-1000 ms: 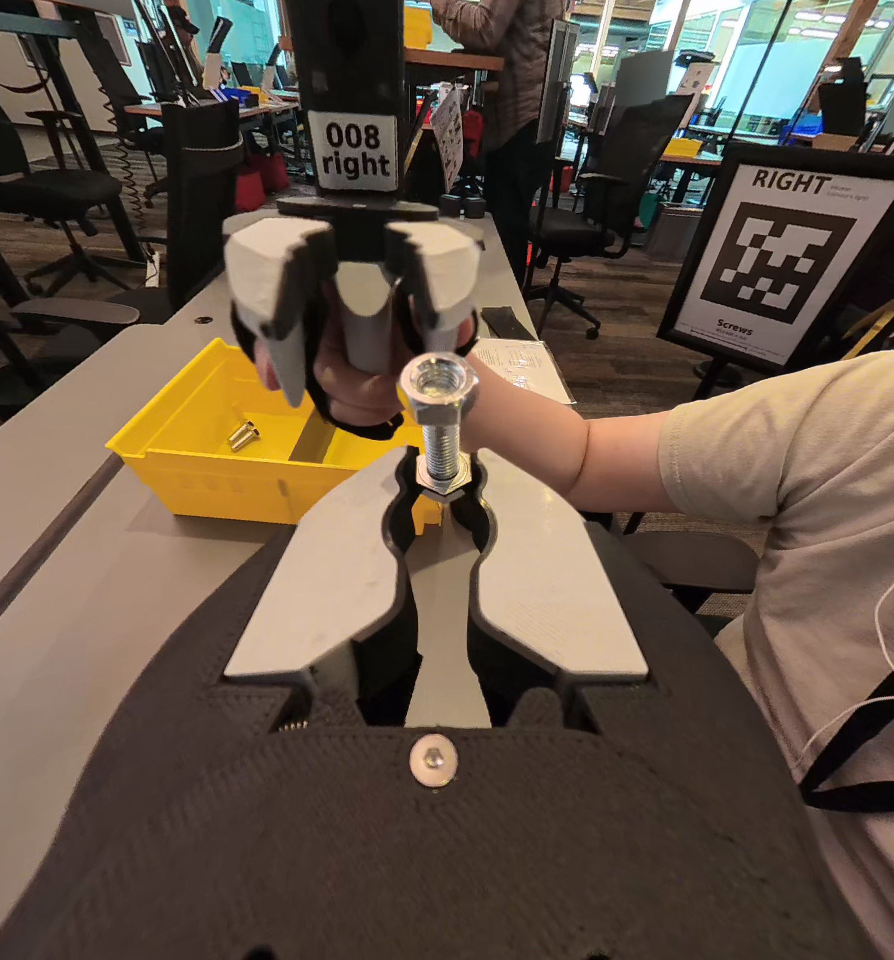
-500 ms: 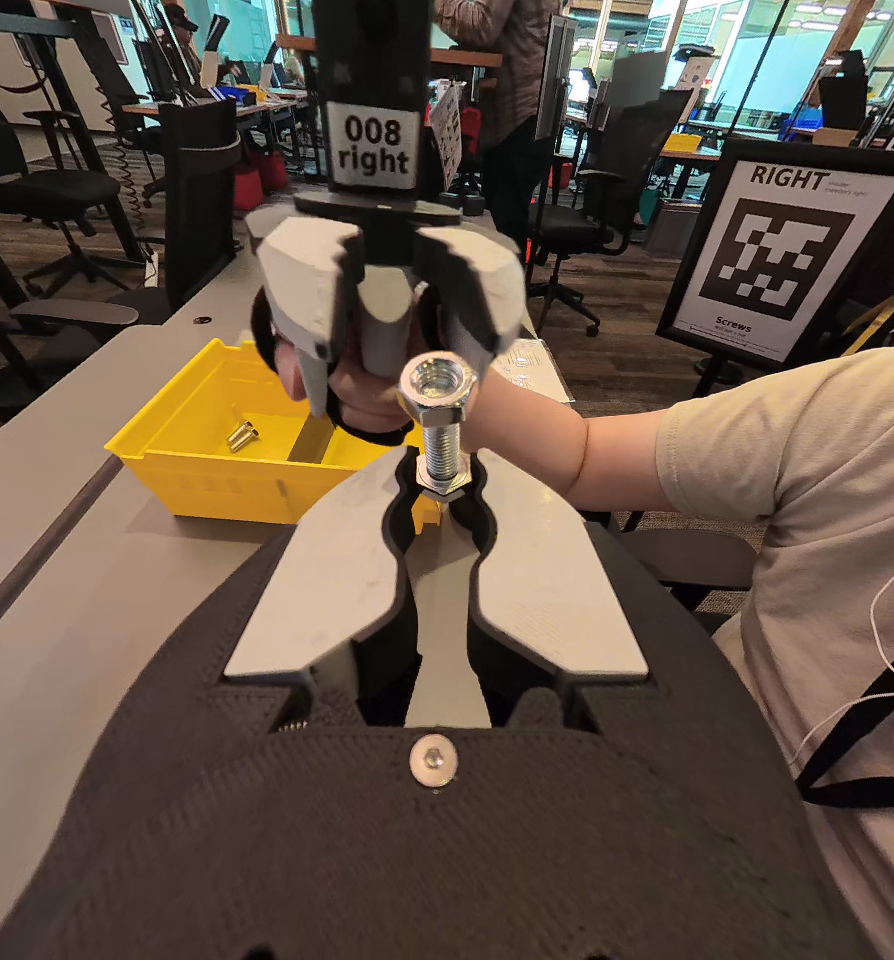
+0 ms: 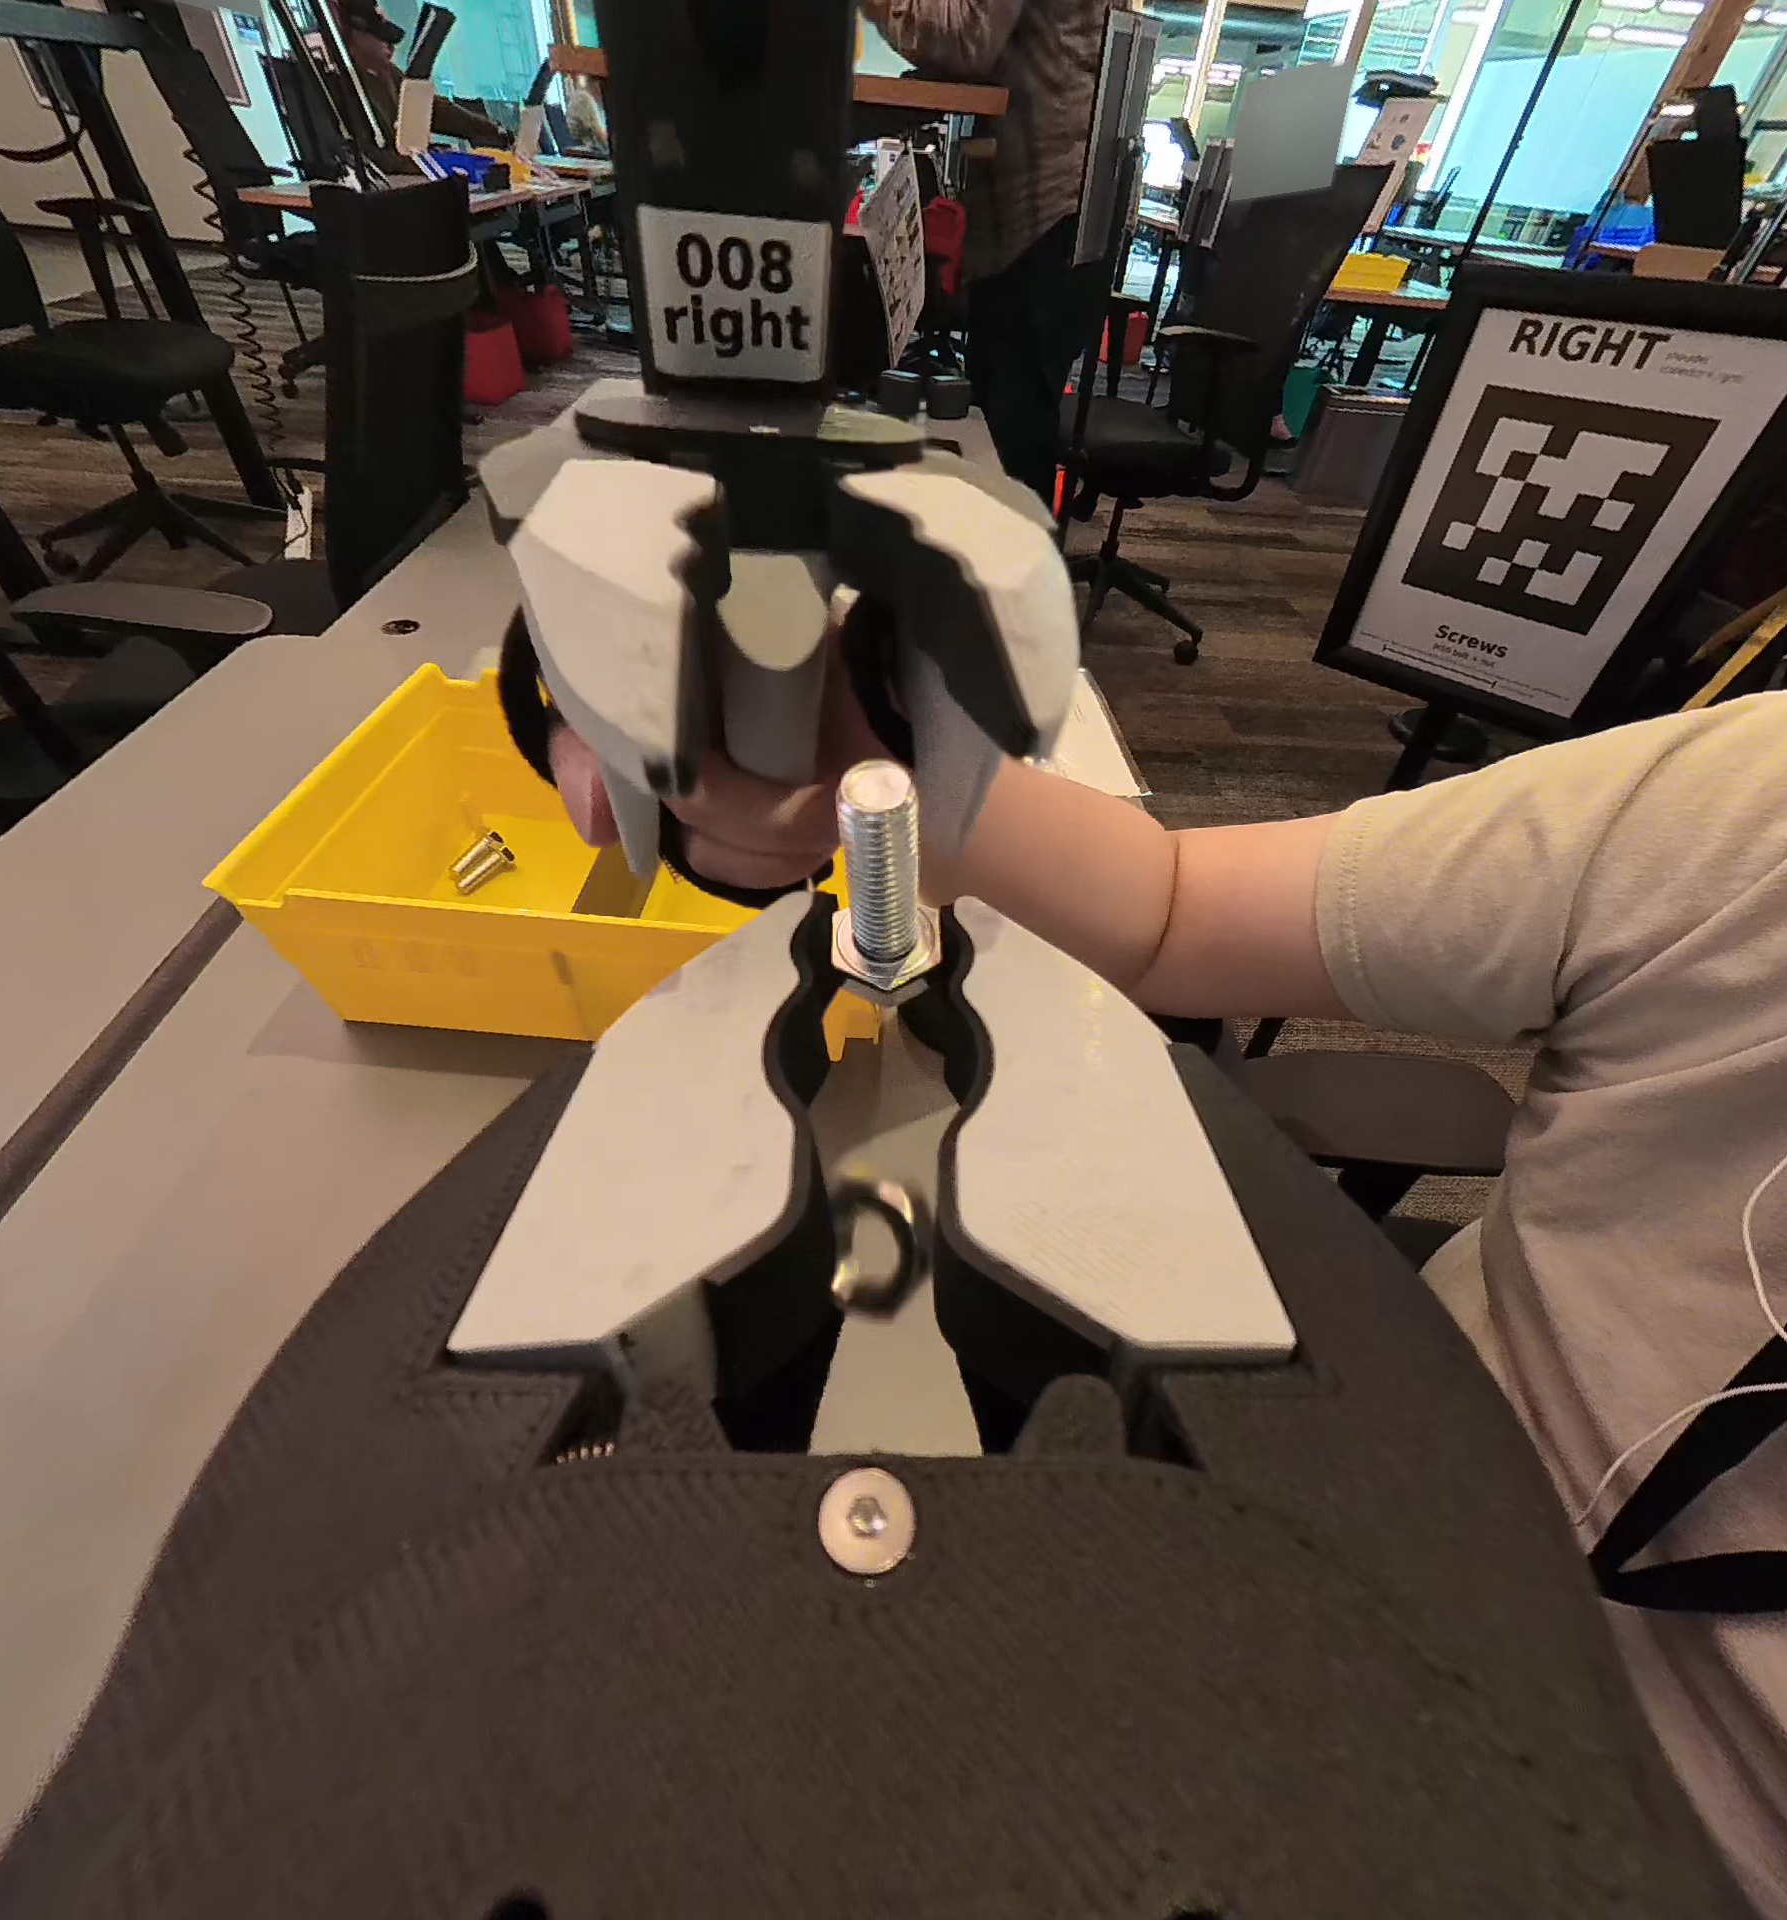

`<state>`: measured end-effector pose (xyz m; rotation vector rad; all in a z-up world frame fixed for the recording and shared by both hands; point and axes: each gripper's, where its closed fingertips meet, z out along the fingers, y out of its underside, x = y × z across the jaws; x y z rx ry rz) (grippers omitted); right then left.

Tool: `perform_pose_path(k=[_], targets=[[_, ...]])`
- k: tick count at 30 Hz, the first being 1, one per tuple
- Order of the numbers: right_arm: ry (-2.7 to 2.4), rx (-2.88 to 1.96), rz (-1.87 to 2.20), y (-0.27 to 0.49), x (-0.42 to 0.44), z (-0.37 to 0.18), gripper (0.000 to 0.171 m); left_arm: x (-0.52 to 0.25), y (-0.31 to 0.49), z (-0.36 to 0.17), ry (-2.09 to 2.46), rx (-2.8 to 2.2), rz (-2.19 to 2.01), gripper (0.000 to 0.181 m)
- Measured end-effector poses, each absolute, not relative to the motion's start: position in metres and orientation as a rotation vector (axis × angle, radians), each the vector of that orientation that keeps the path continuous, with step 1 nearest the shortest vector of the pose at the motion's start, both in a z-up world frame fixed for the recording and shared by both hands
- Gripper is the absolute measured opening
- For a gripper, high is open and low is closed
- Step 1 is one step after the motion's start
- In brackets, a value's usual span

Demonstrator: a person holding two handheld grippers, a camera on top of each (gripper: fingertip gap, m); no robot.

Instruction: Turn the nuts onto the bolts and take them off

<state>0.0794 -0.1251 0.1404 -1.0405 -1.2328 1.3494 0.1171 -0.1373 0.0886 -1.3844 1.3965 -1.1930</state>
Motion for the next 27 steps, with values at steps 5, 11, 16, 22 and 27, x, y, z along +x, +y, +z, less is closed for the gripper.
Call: perform_pose_path(k=[5, 11, 16, 22, 27], targets=[[-1.214, -1.052, 1.322, -0.120, 0.083, 0.141, 0.039, 0.110, -0.129, 0.086, 1.395, -1.411, -1.133, 0.018], [-1.228, -1.088, 1.265, -0.117, 0.084, 0.137, 0.038, 0.092, -0.109, 0.100, 1.277, -1.429, -1.125, 0.018], [-1.347, -1.182, 1.121, -0.119, 0.080, 0.107, 0.038, 0.063, -0.099, 0.107, 1.206, -1.452, -1.061, 0.018], [-1.122, -1.314, 1.389, -0.066, 0.105, 0.094, 0.038, 0.029, -0.071, 0.121, 1.084, -1.459, -1.051, 0.018], [-1.032, -1.361, 1.511, -0.043, 0.111, 0.075, 0.035, 0.025, -0.056, 0.109, 1.069, -1.507, -1.051, 0.018]])
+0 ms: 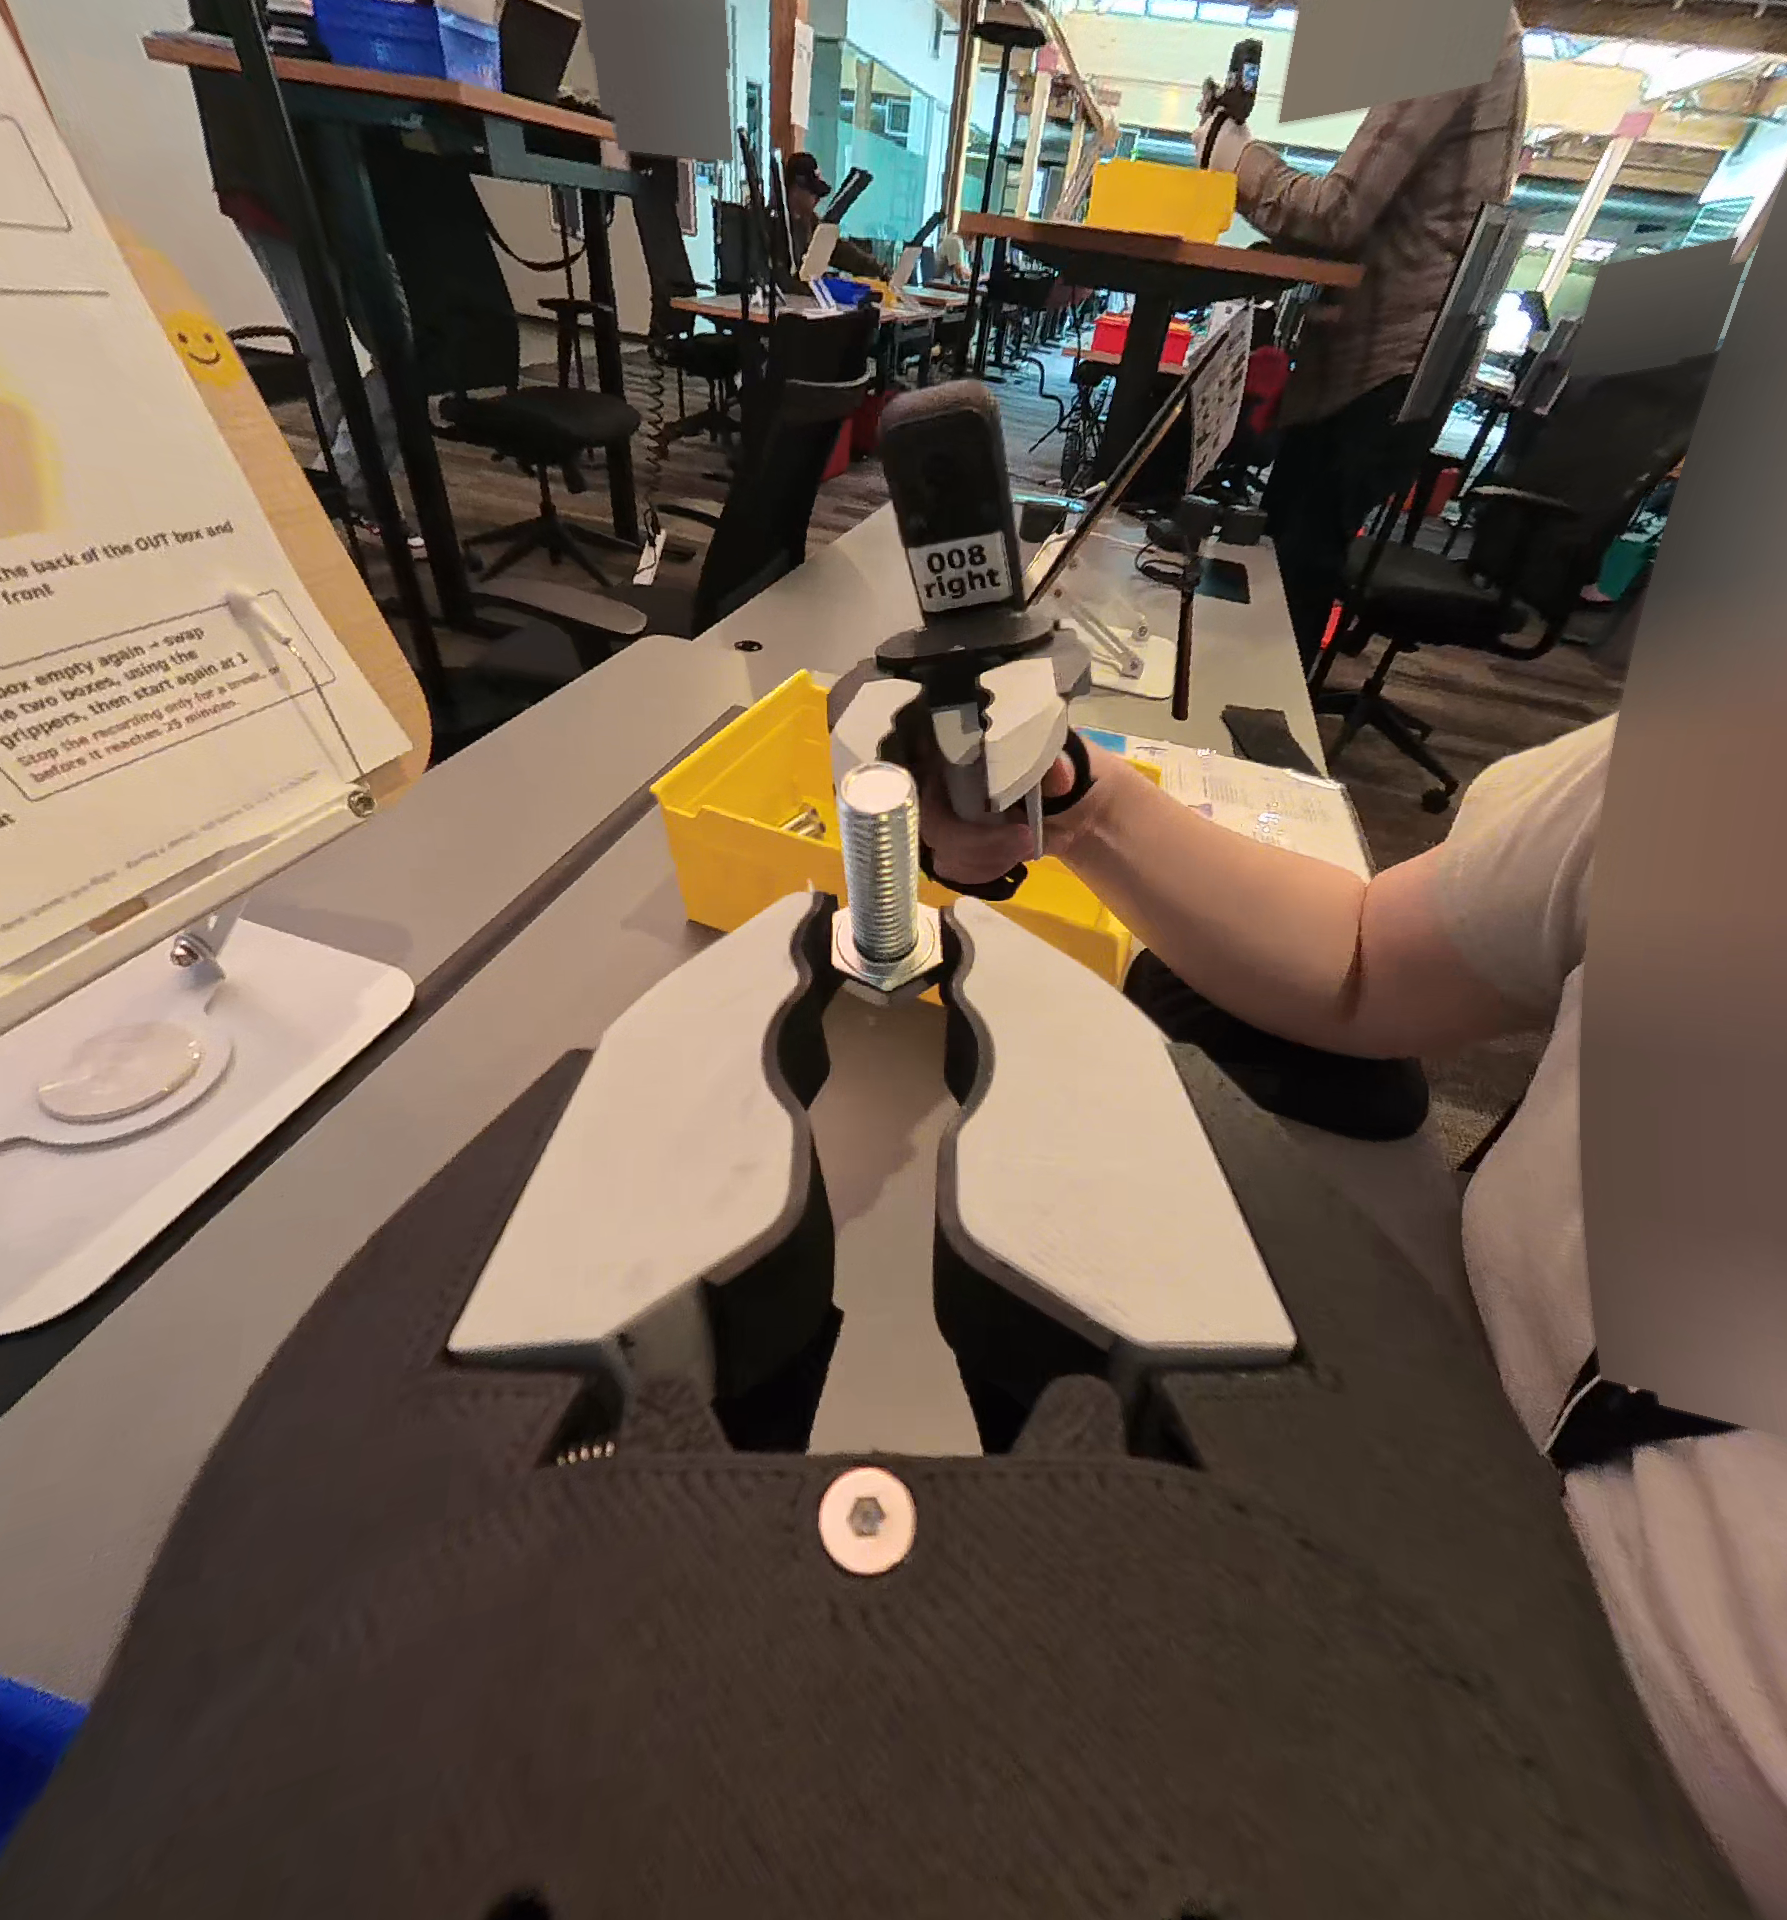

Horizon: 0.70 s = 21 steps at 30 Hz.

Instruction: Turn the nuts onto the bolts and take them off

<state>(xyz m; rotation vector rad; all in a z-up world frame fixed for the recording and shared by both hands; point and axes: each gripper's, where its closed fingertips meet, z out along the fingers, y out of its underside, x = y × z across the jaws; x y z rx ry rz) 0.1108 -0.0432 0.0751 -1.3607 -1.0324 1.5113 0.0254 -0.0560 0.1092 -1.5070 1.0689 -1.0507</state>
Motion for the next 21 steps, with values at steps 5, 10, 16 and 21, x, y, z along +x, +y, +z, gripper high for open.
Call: perform_pose_path(k=[5, 10, 16, 21], targets=[[-1.077, -1.406, 1.474, -0.044, 0.105, 0.064, 0.035, 0.025, -0.052, 0.104, 1.069, -1.529, -1.082, 0.018], [-1.118, -1.373, 1.413, -0.055, 0.104, 0.072, 0.035, 0.026, -0.056, 0.105, 1.086, -1.527, -1.054, 0.018], [-1.119, -1.327, 1.310, -0.056, 0.105, 0.082, 0.035, 0.022, -0.058, 0.113, 1.082, -1.505, -0.987, 0.018], [-0.995, -1.209, 1.084, -0.050, 0.115, 0.118, 0.036, 0.016, -0.070, 0.133, 1.063, -1.444, -0.956, 0.018]])
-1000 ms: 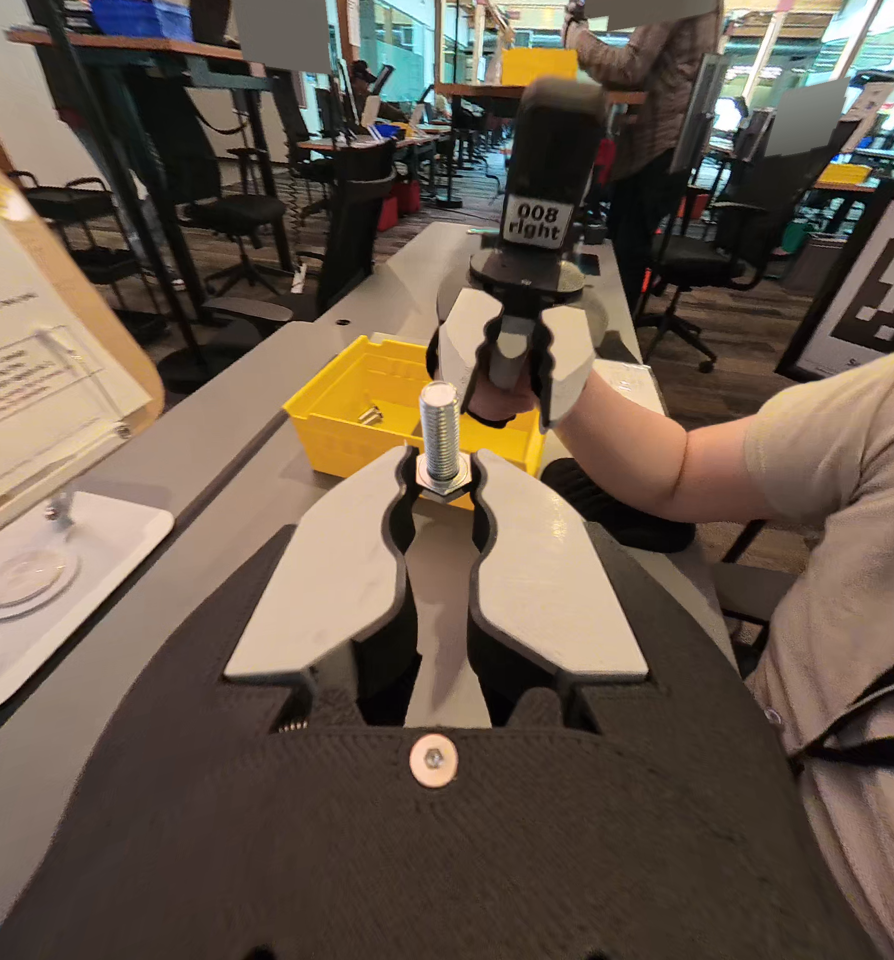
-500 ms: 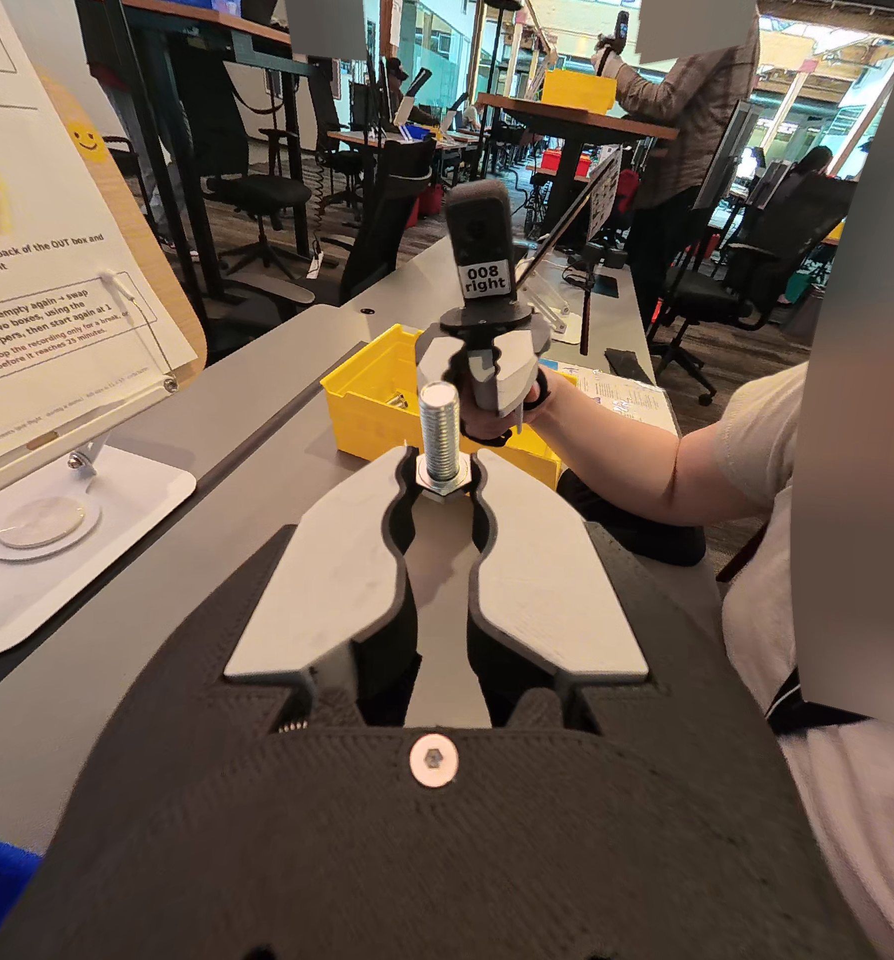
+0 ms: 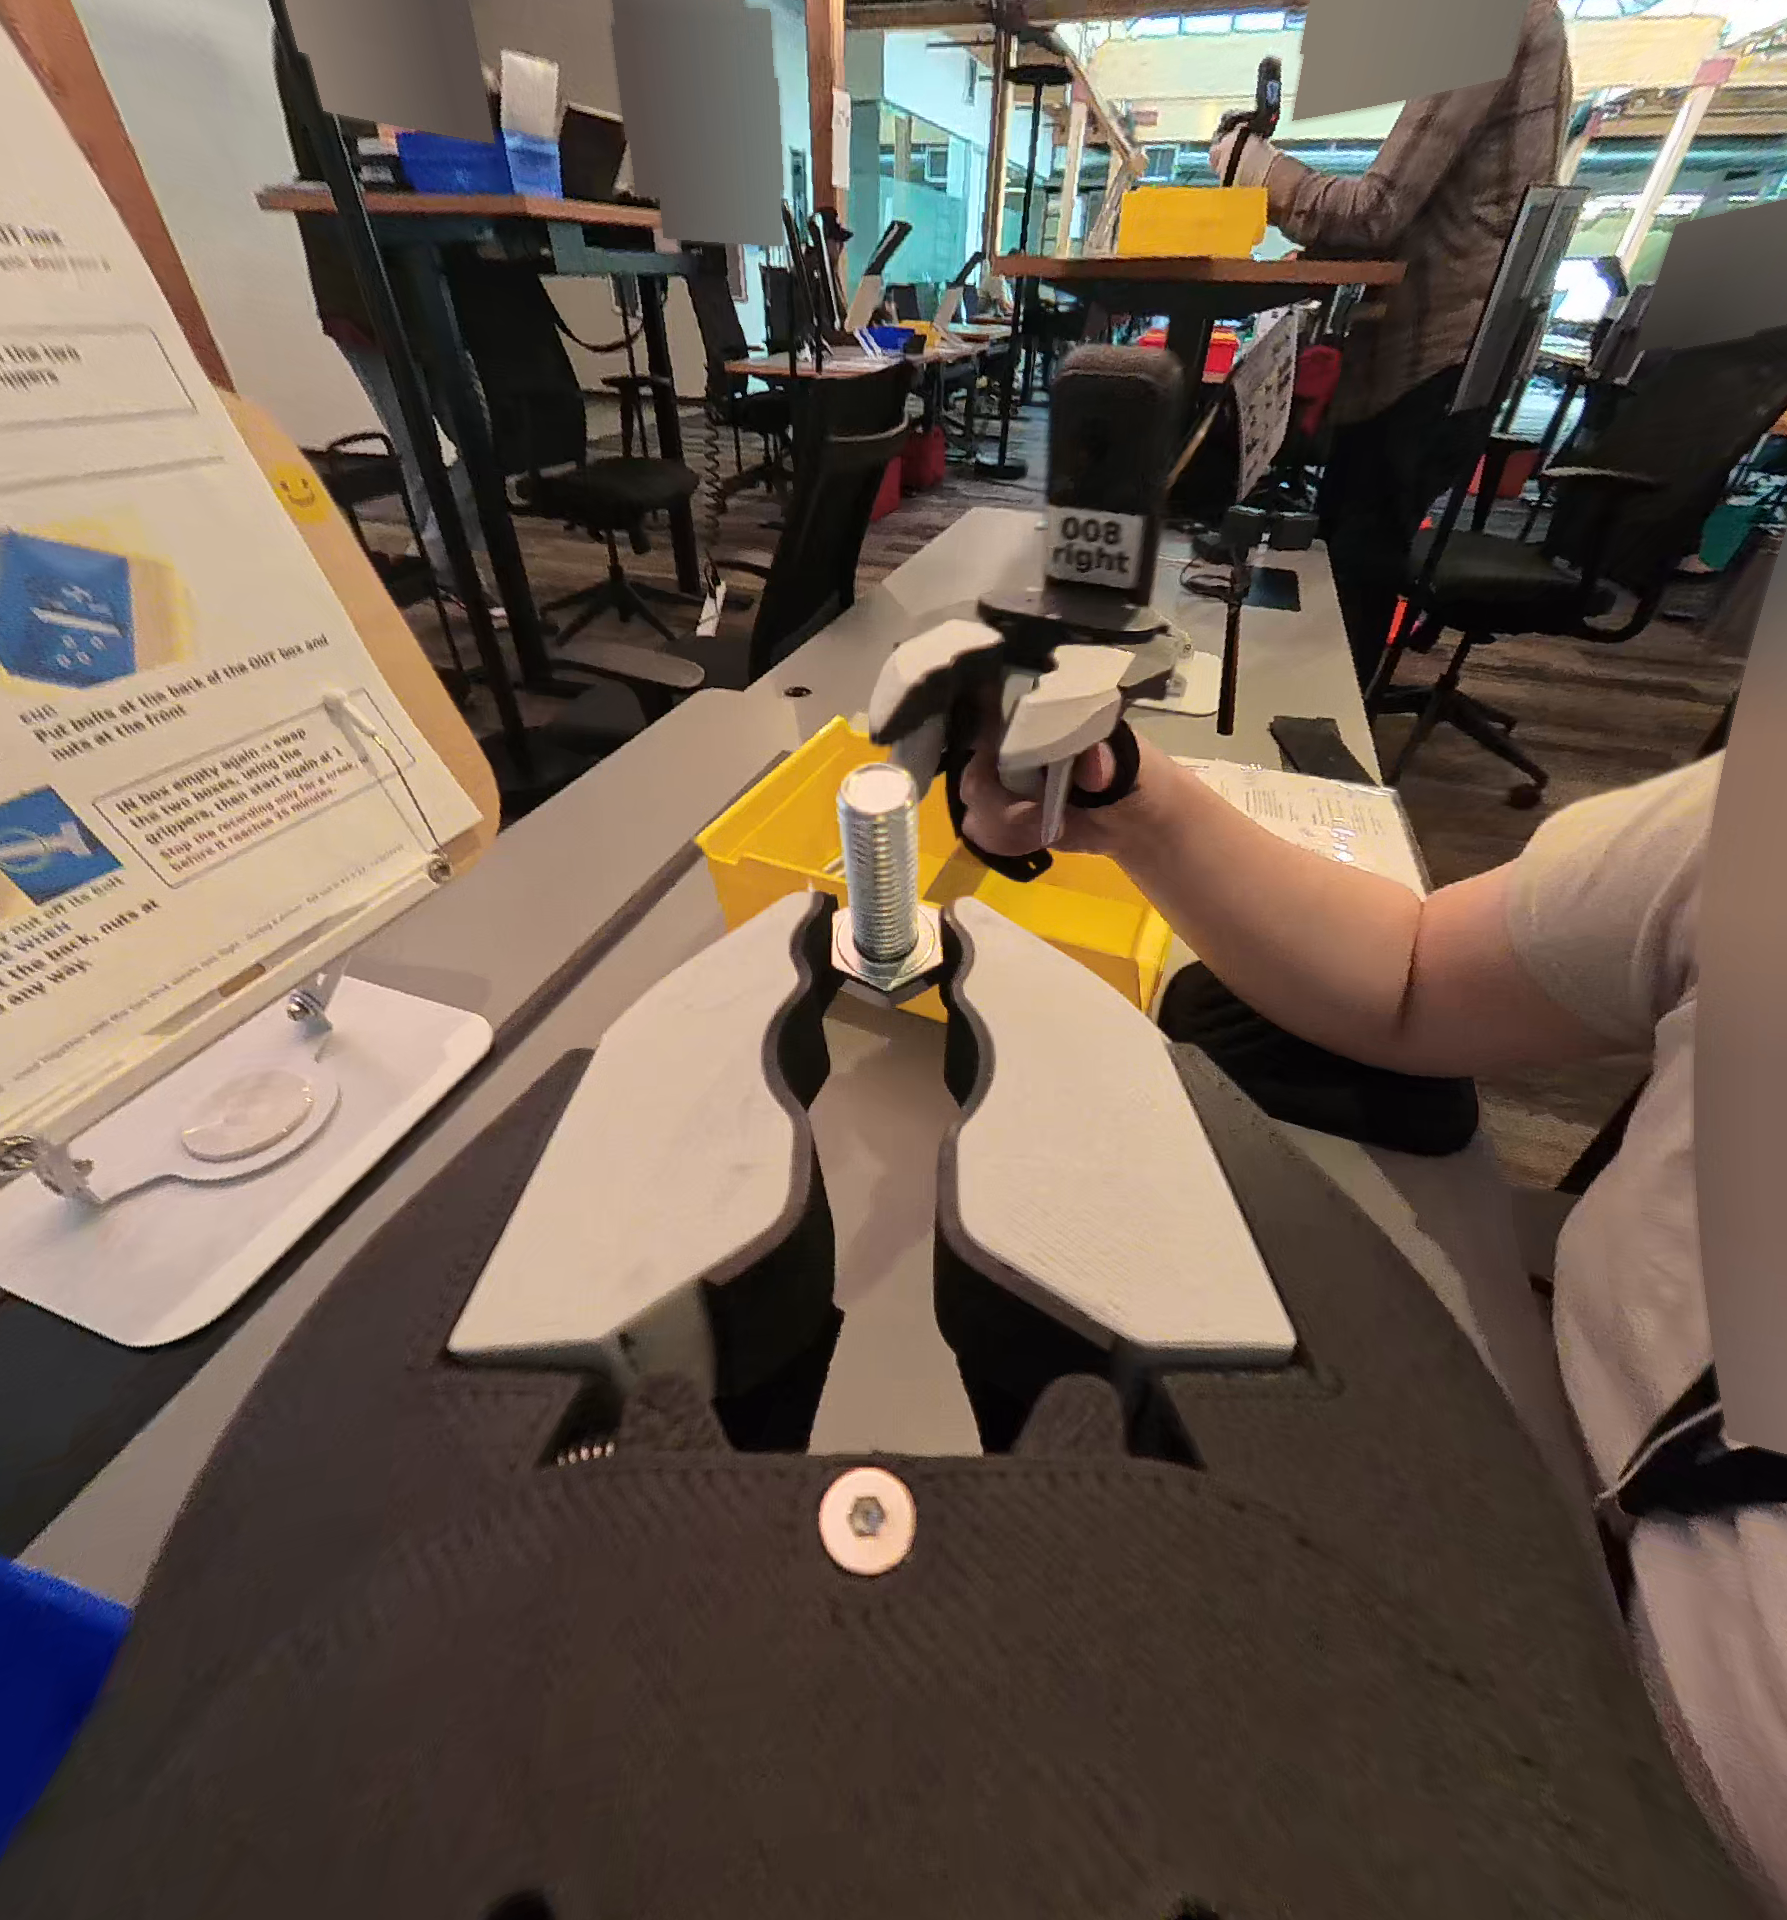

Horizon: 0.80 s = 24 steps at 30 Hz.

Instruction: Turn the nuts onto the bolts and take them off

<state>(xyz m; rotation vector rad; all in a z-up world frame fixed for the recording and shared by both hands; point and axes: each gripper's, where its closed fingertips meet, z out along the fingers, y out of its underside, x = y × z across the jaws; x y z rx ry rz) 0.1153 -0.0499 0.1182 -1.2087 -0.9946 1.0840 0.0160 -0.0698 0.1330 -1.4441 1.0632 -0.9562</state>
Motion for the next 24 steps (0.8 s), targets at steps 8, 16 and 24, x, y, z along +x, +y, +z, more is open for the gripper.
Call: perform_pose_path(k=[8, 16, 24], targets=[[-1.000, -0.989, 0.600, -0.112, 0.114, 0.178, 0.050, 0.016, -0.114, 0.164, 1.087, -1.330, -0.894, 0.018], [-1.131, -1.076, 1.052, -0.197, 0.057, 0.169, 0.046, 0.023, -0.176, 0.131, 1.055, -1.524, -0.935, 0.018], [-1.194, -1.366, 1.233, -0.247, 0.002, 0.099, 0.033, 0.040, -0.248, 0.069, 1.118, -1.632, -0.881, 0.018]])
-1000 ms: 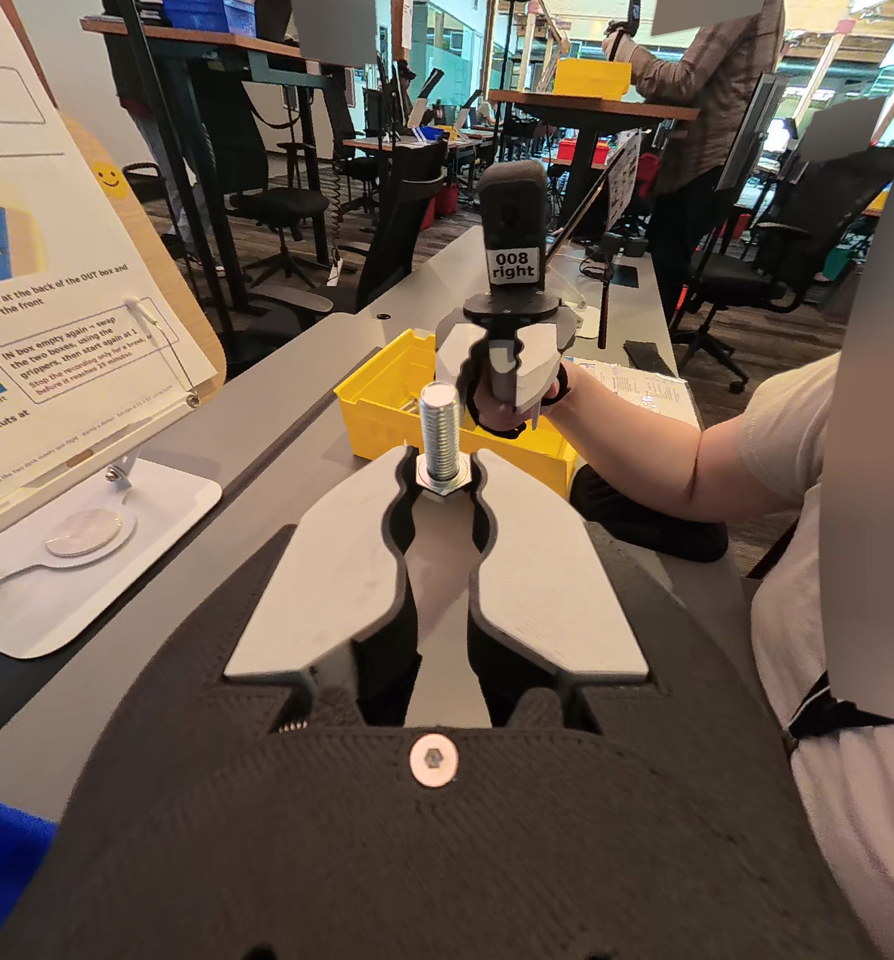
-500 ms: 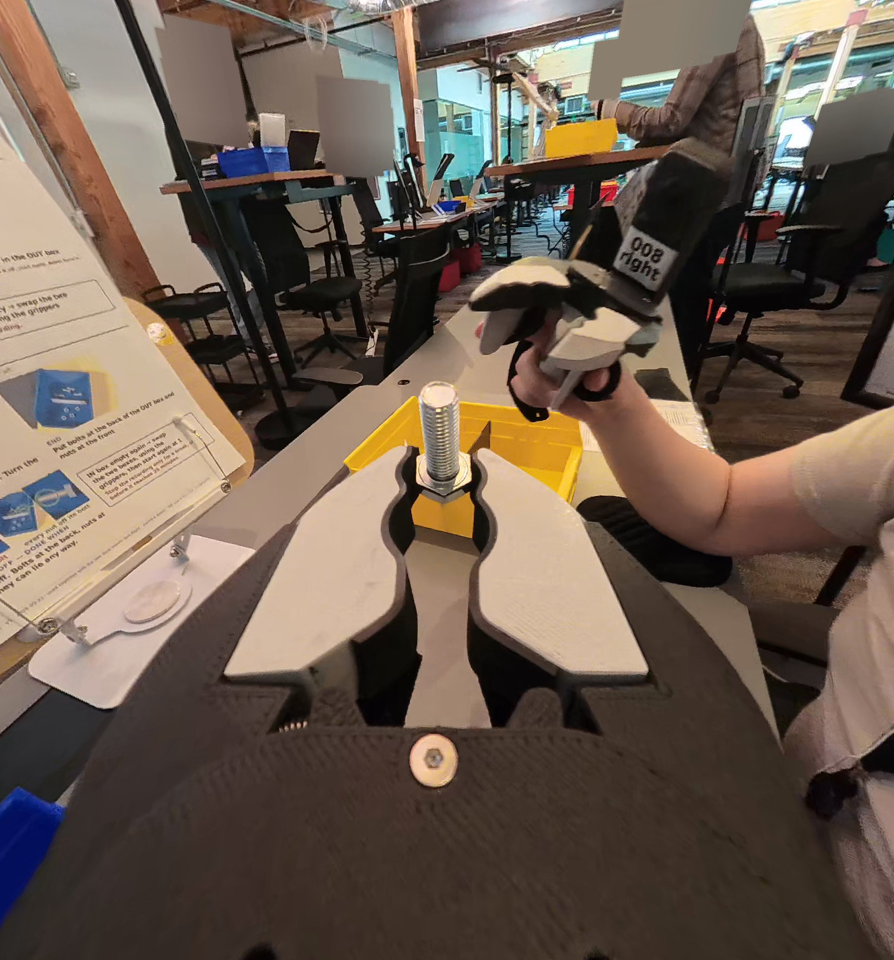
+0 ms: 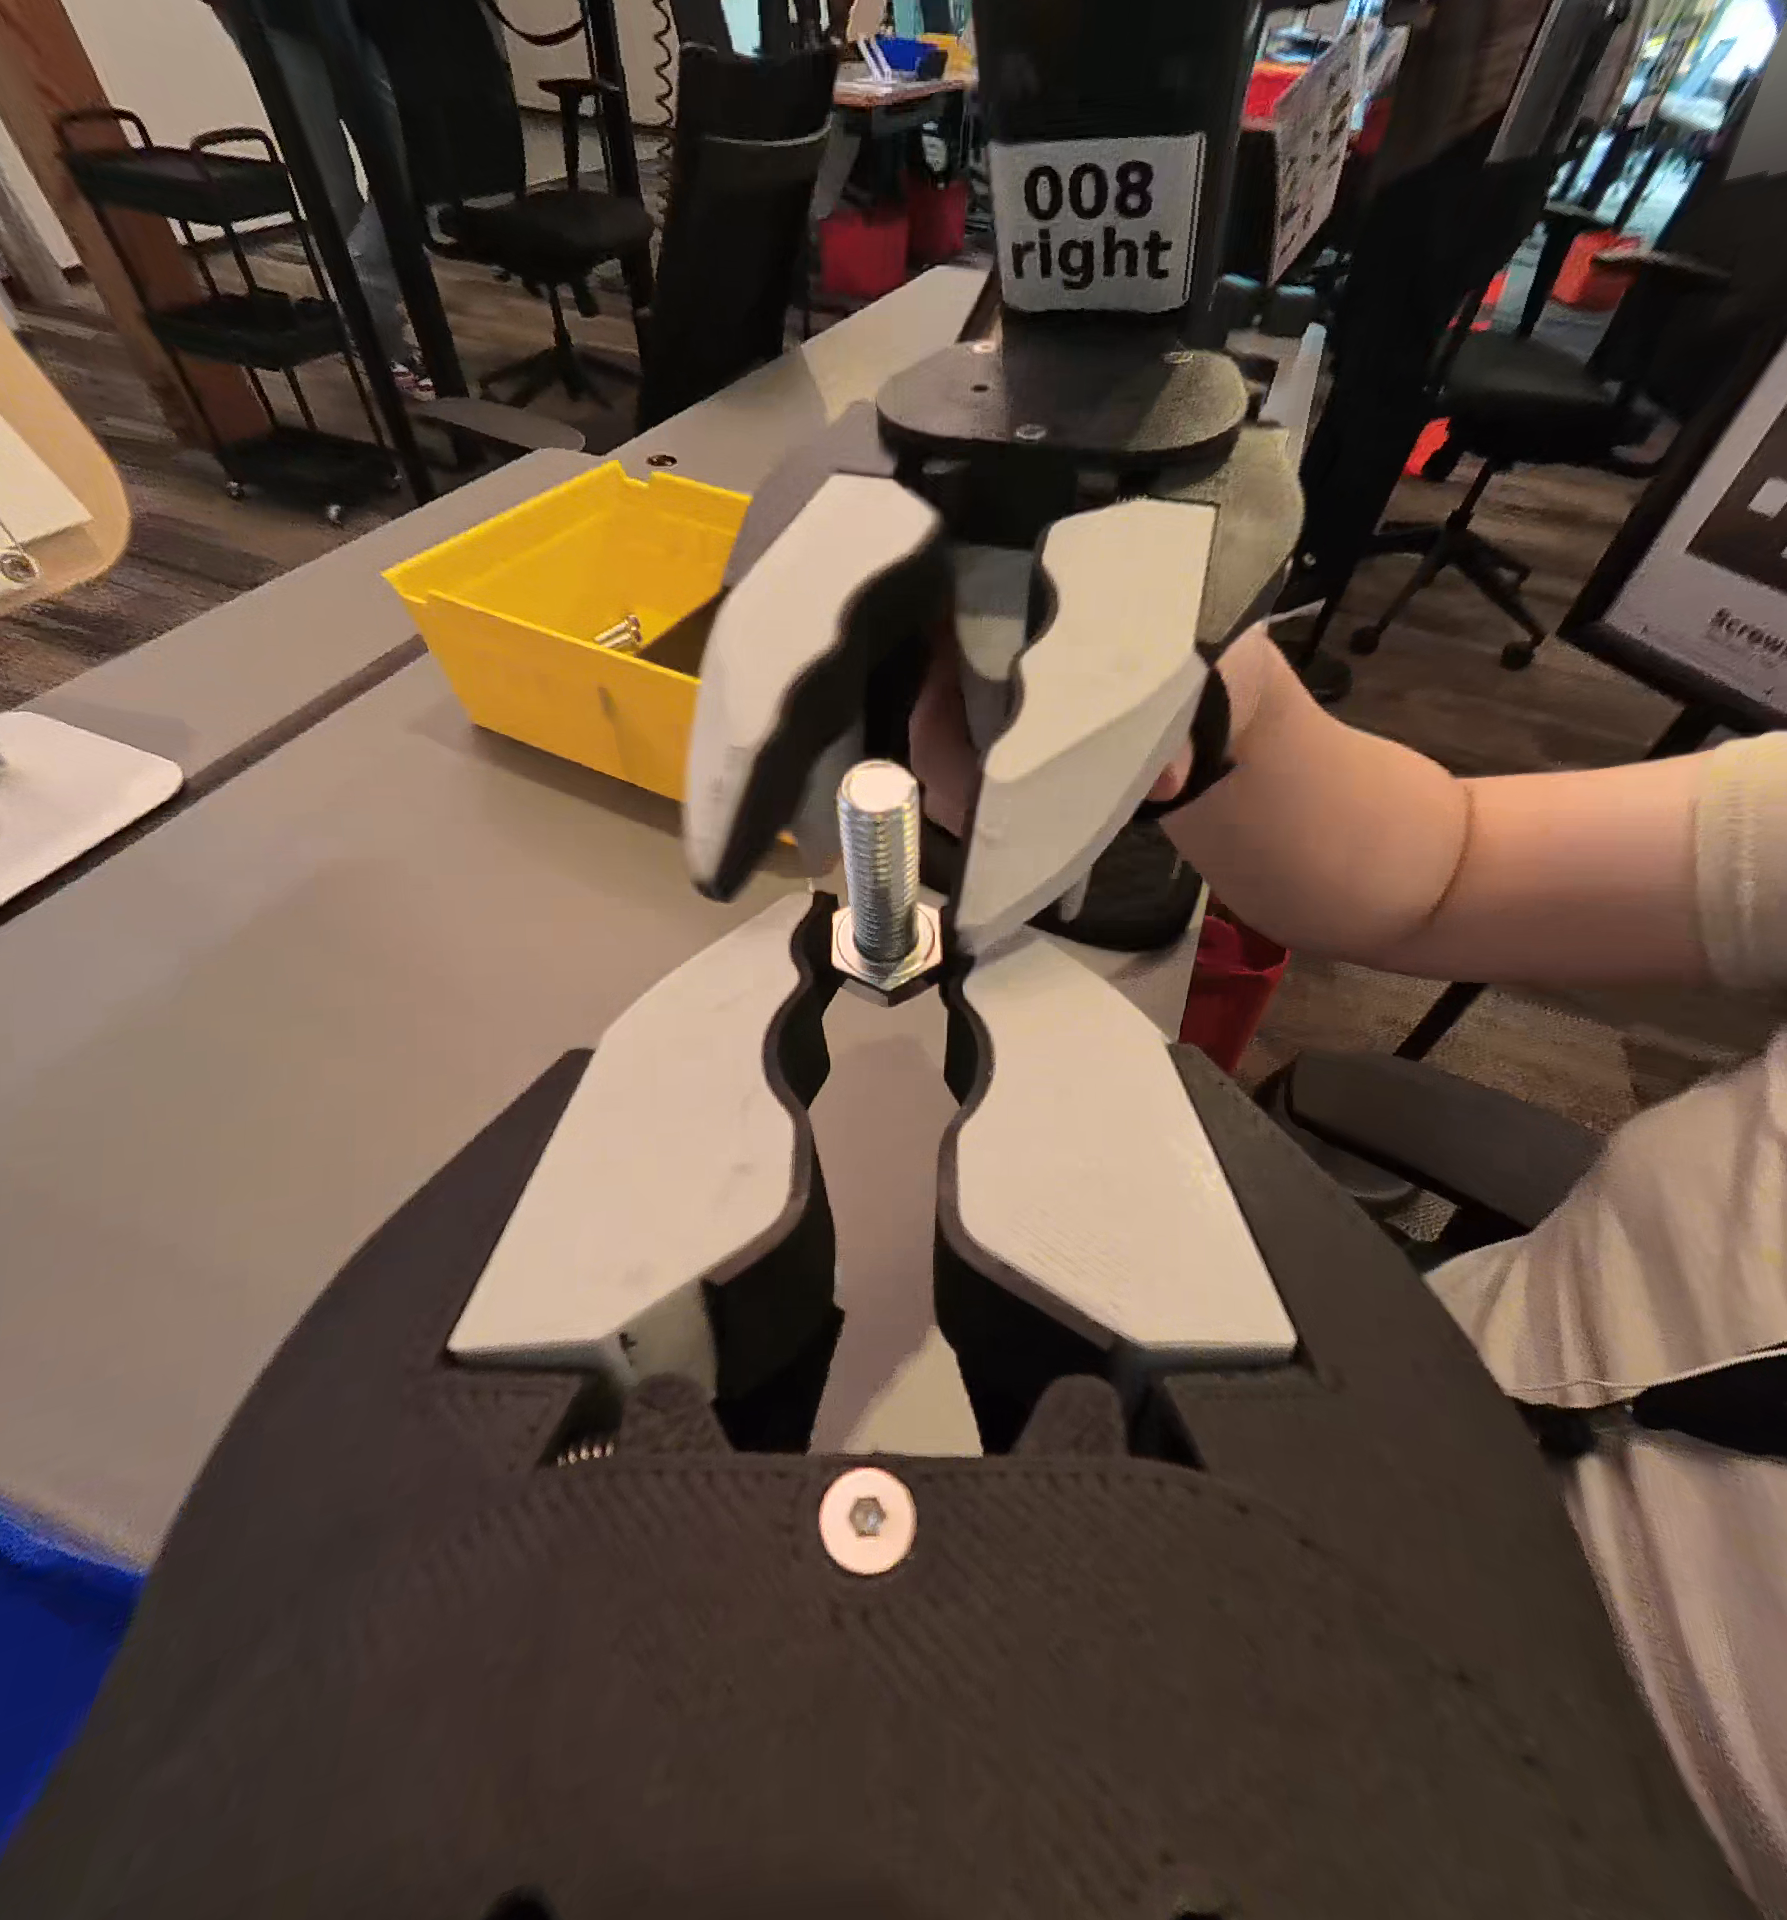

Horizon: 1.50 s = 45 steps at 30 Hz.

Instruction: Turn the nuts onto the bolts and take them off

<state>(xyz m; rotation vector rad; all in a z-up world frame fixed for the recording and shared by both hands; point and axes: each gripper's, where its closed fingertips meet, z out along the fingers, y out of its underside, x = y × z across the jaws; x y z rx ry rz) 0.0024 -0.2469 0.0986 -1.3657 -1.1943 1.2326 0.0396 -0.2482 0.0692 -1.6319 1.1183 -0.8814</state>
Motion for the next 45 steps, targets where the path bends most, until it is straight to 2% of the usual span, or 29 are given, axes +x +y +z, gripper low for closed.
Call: perform_pose_path(k=[1, 2, 5, 7, 9, 11, 14, 17, 22, 28, 33, 38, 41, 45], targets=[[-1.207, -1.334, 1.276, -0.259, 0.004, 0.097, 0.026, 0.042, -0.256, 0.064, 1.135, -1.627, -0.883, 0.018], [-1.222, -1.318, 1.294, -0.269, 0.005, 0.092, 0.010, 0.046, -0.267, 0.059, 1.178, -1.614, -0.921, 0.018], [-1.206, -1.364, 1.180, -0.273, 0.016, 0.074, 0.010, 0.050, -0.279, 0.039, 1.205, -1.638, -0.950, 0.018], [-1.144, -1.387, 0.956, -0.251, 0.043, 0.069, 0.010, 0.043, -0.272, 0.022, 1.158, -1.664, -0.919, 0.022], [-1.013, -1.425, 0.563, -0.187, 0.103, 0.076, 0.010, 0.028, -0.258, 0.004, 1.011, -1.656, -0.875, 0.033], [-0.915, -1.570, 0.233, -0.111, 0.180, 0.073, 0.010, 0.014, -0.250, -0.014, 0.856, -1.579, -0.869, 0.033], [-0.801, -1.995, 0.096, -0.020, 0.277, 0.025, 0.010, -0.006, -0.242, -0.037, 0.688, -1.493, -0.774, 0.033], [-0.773, -2.281, -0.009, 0.028, 0.336, -0.029, 0.010, -0.015, -0.243, -0.033, 0.610, -1.445, -0.763, 0.037], [-0.938, -2.654, -0.111, 0.040, 0.365, -0.106, 0.011, -0.053, -0.251, -0.015, 0.605, -1.517, -0.760, 0.040], [-0.854, -2.594, -0.198, 0.061, 0.368, -0.089, 0.023, -0.125, -0.287, 0.014, 0.469, -1.508, -0.614, 0.043], [-0.761, -2.228, -0.114, 0.034, 0.331, -0.019, 0.035, -0.179, -0.322, 0.027, 0.388, -1.499, -0.498, 0.046], [-0.843, -1.765, 0.191, -0.099, 0.223, 0.044, 0.043, -0.227, -0.373, 0.039, 0.299, -1.455, -0.445, 0.046], [-0.919, -1.669, 0.341, -0.189, 0.168, 0.040, 0.052, -0.252, -0.404, 0.034, 0.260, -1.467, -0.397, 0.047], [-0.936, -1.635, 0.502, -0.274, 0.122, 0.016, 0.055, -0.277, -0.432, 0.022, 0.268, -1.559, -0.325, 0.051]])
